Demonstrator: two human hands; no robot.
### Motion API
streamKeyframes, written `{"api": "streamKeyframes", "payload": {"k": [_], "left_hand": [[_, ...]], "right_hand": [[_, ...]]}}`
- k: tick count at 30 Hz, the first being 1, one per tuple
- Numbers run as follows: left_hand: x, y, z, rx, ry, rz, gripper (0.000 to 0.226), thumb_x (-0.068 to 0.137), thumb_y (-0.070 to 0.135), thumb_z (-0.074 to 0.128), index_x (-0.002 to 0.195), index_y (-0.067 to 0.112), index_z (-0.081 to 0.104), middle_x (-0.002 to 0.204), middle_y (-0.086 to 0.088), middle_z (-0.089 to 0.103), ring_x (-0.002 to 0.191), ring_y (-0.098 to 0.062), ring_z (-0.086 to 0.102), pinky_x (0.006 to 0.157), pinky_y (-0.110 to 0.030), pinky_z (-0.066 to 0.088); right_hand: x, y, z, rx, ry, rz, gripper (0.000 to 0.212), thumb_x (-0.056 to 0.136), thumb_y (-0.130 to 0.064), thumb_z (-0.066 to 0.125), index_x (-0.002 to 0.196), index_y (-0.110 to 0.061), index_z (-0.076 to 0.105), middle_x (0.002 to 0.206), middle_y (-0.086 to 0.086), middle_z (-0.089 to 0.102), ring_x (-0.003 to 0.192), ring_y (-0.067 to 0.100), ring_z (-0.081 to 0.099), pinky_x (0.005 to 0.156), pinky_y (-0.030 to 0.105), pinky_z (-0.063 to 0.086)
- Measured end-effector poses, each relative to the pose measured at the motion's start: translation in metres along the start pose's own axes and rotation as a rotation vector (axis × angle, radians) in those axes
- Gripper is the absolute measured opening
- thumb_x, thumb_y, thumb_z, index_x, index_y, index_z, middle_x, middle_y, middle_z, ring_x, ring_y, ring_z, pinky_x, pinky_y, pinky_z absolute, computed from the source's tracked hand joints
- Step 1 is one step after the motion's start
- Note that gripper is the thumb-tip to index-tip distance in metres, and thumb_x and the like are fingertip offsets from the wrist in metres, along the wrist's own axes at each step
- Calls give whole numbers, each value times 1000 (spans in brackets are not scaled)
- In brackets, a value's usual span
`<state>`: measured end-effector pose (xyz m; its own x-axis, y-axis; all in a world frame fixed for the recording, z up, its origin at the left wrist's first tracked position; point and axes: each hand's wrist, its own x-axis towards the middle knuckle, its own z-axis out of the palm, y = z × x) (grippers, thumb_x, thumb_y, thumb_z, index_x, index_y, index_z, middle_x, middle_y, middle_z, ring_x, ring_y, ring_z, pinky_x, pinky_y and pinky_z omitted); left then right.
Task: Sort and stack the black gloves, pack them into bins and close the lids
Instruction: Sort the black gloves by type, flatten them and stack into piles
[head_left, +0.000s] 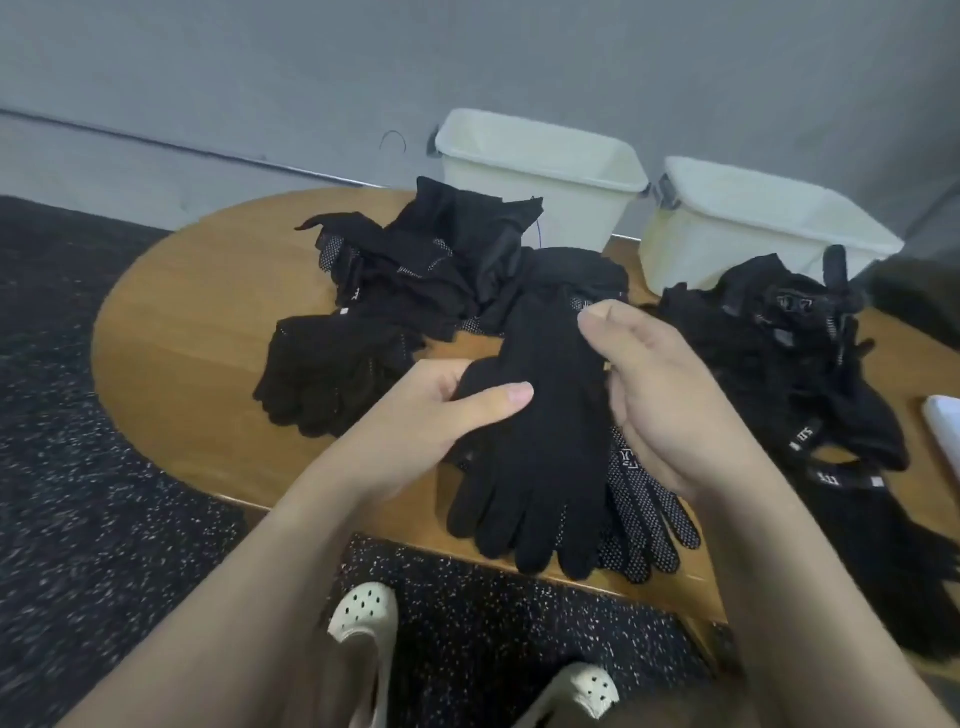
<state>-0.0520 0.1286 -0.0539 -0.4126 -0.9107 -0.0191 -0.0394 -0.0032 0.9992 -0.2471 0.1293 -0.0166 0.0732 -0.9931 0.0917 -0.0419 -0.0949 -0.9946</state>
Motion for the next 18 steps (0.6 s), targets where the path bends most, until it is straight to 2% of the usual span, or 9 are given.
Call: {"api": "streamKeyframes", "payload": {"k": [2,4,7,8,9,11,13,16,18], "left_hand": [[7,-6,0,30,46,-30,35,97,29,67,102,-6,69,103,-21,75,87,-26,71,81,-42,50],[12,-11,1,40,97,-38,31,99,26,66,103,-5,70,102,-21,76,88,-30,72,79,-41,51],[20,-18,3,66,160,-27,24,100,18,65,99,-4,71,88,-6,78,71,-9,69,62,-18,49],[22,-18,4,57,171,-35,21,100,16,65,99,-4,72,87,-4,78,70,-8,70,60,-17,50],[25,-19,6,38,170,-45,19,100,15,65,100,-2,73,91,-5,79,77,-12,73,65,-20,56],[29,-20,9,8,166,-56,18,99,16,66,104,1,74,102,-10,79,97,-26,76,87,-40,62],[31,-22,11,-3,168,-73,18,99,17,67,104,3,75,104,-12,78,103,-35,73,98,-56,53],[30,-27,13,18,172,-87,19,99,21,68,103,5,75,105,-17,77,106,-46,69,98,-68,48],[30,-30,13,48,164,-69,20,100,23,67,103,4,75,107,-25,73,103,-52,66,89,-70,49]], "right_hand": [[4,12,-2,-12,28,5,35,107,-26,52,95,6,61,103,31,65,93,30,62,90,52,51],[9,22,-7,-48,30,14,28,105,-31,57,100,-7,70,109,25,71,97,32,70,92,52,56],[14,35,-20,-68,-38,73,19,102,-29,61,103,-16,75,100,8,78,91,21,75,78,40,61],[15,38,-24,-77,-67,95,16,102,-26,62,101,-16,75,98,6,79,91,19,75,77,38,62],[15,40,-26,-100,-90,114,15,101,-23,62,103,-15,76,99,6,79,93,20,76,79,39,63],[17,47,-29,-145,-120,134,18,102,-19,62,111,-9,74,102,7,79,96,23,77,77,39,62],[16,52,-31,-207,-129,116,26,104,-20,59,115,1,70,102,10,79,94,25,77,71,38,62],[15,58,-37,-286,-124,75,36,105,-23,59,115,11,62,98,16,77,88,34,76,69,49,62],[14,61,-39,-301,-112,57,39,104,-26,60,115,11,61,99,19,76,89,37,76,73,58,62]]}}
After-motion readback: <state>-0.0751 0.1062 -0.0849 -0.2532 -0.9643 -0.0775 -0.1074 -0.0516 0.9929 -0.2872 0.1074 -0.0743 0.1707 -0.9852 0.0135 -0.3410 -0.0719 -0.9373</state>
